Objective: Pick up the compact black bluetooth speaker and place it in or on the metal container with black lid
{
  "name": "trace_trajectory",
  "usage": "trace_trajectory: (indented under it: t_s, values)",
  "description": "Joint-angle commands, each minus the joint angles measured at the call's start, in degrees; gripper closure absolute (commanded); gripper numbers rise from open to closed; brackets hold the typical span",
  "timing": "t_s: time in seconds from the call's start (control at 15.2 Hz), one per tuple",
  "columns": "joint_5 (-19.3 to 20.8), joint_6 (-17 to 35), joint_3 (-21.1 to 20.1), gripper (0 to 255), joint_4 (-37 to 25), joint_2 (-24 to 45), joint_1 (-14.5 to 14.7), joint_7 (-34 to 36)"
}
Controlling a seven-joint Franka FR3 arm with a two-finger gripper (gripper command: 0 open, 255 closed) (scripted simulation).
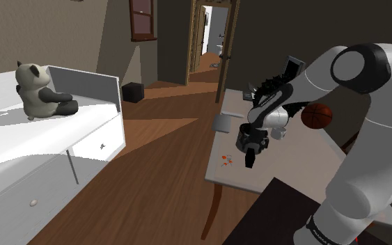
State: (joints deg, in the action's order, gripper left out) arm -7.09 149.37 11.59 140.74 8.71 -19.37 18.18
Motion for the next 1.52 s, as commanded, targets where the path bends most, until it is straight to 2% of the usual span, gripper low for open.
trace_trajectory:
  t_s: [0.0, 0.59, 1.12, 1.19, 1.45]
  values:
    - [-2.40, 2.55, 0.31, 0, -2.08, 4.89, -1.32, -0.68]
    - [-6.61, 8.50, -1.94, 0, -3.66, 12.65, -3.41, -3.24]
    - [-6.59, 8.49, -1.95, 0, -3.65, 12.64, -3.41, -3.22]
    - [-6.59, 8.49, -1.95, 255, -3.65, 12.64, -3.41, -3.22]
    - [-6.60, 8.50, -1.95, 255, -3.65, 12.65, -3.42, -3.23]
